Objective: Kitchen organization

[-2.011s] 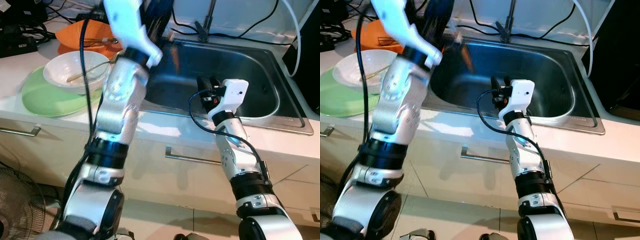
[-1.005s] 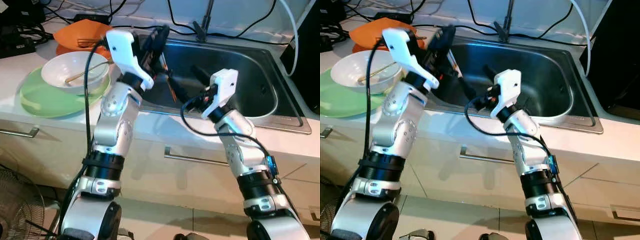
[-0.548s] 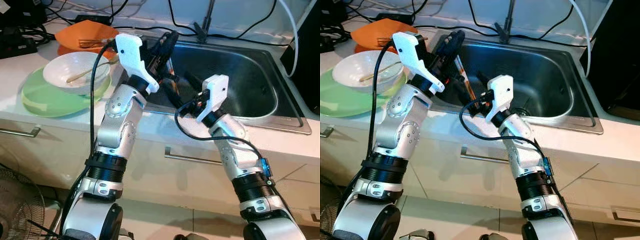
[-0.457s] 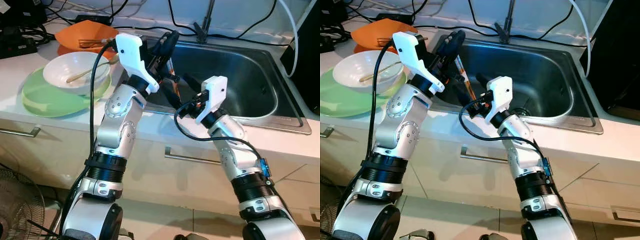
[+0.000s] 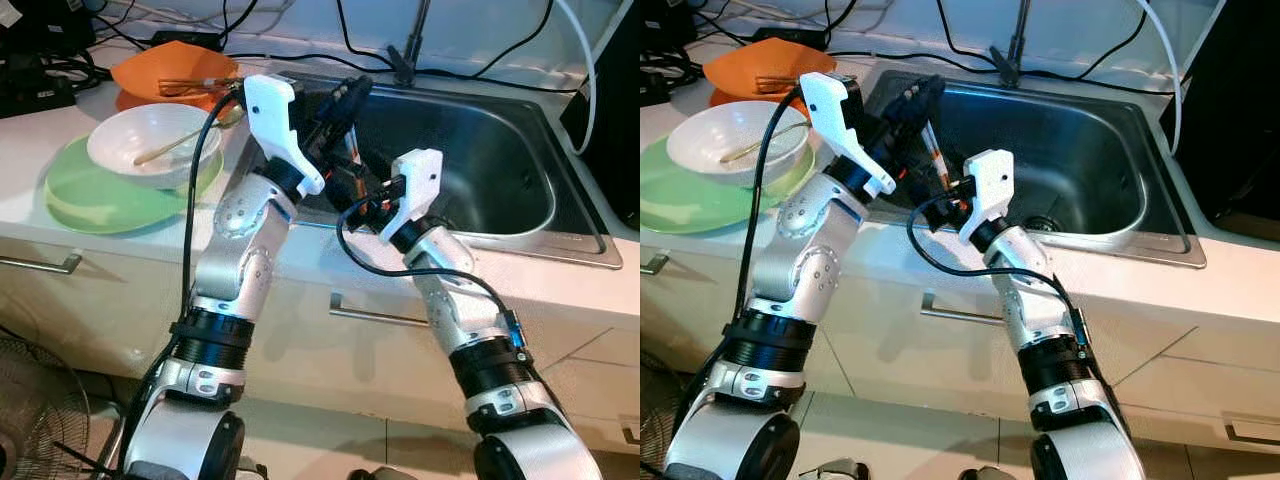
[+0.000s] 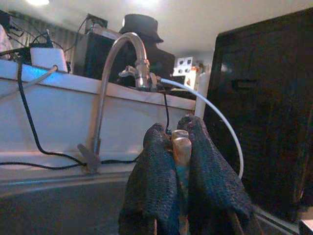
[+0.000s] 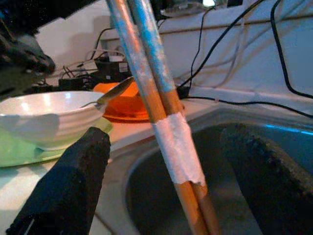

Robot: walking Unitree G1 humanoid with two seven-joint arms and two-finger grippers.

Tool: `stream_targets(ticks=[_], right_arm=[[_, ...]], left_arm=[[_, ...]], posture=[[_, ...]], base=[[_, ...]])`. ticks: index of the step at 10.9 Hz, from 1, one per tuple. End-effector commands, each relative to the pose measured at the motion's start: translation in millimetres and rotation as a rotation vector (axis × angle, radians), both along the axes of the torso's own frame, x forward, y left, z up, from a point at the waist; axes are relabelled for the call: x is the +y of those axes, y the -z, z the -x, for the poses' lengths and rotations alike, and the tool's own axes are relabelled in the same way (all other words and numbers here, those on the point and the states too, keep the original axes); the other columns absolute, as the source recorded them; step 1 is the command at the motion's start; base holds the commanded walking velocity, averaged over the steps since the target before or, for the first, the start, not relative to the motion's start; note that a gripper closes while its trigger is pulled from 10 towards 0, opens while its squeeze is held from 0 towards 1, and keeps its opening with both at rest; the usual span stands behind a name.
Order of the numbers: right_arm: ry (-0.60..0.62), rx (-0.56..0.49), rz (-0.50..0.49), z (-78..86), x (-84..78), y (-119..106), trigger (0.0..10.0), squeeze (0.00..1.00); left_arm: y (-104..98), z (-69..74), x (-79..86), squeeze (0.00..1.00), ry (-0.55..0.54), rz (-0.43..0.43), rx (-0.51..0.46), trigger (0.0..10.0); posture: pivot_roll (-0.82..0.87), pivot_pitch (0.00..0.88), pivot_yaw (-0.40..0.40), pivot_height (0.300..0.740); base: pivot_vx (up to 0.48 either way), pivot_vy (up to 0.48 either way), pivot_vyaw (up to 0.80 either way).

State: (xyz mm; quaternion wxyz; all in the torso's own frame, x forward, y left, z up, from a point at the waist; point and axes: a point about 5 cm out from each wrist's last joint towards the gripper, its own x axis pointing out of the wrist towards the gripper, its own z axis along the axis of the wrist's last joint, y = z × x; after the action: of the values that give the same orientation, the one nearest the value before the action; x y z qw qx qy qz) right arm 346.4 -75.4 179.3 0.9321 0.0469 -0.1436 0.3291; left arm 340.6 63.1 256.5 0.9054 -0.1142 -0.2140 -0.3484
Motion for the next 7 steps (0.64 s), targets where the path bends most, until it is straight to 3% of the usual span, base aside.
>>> stream_targets(ticks=[1,2,7], right_arm=[[0.023,-0.020,0.002,-3.4,-2.4,-5.6,4.5,0.00],[0.033,-0.021,-0.002,-5.2,-3.7,-6.1,0.0,0.00],[0.037,-0.021,-0.020,-6.8,-0.4,-5.7,0.0,0.00]], left_arm=[[-1.5,3.2,-2.7,0.00,0.024,-0.016,-0.010,10.0],[-2.0,3.3,-2.0,0.00,0.025,-0.014,-0.010,10.0],[-3.4,5.5,-4.7,0.00,0.048,-0.008,-0.004,10.0]], posture=[[0.08,0.052,-0.044,0.740],[0.08,0.055,-0.043,0.740],[0.08,0.065,-0.041,0.740]], base=[[0.000,0.000,0.00],[0.000,0.000,0.00],[0.000,0.000,0.00]])
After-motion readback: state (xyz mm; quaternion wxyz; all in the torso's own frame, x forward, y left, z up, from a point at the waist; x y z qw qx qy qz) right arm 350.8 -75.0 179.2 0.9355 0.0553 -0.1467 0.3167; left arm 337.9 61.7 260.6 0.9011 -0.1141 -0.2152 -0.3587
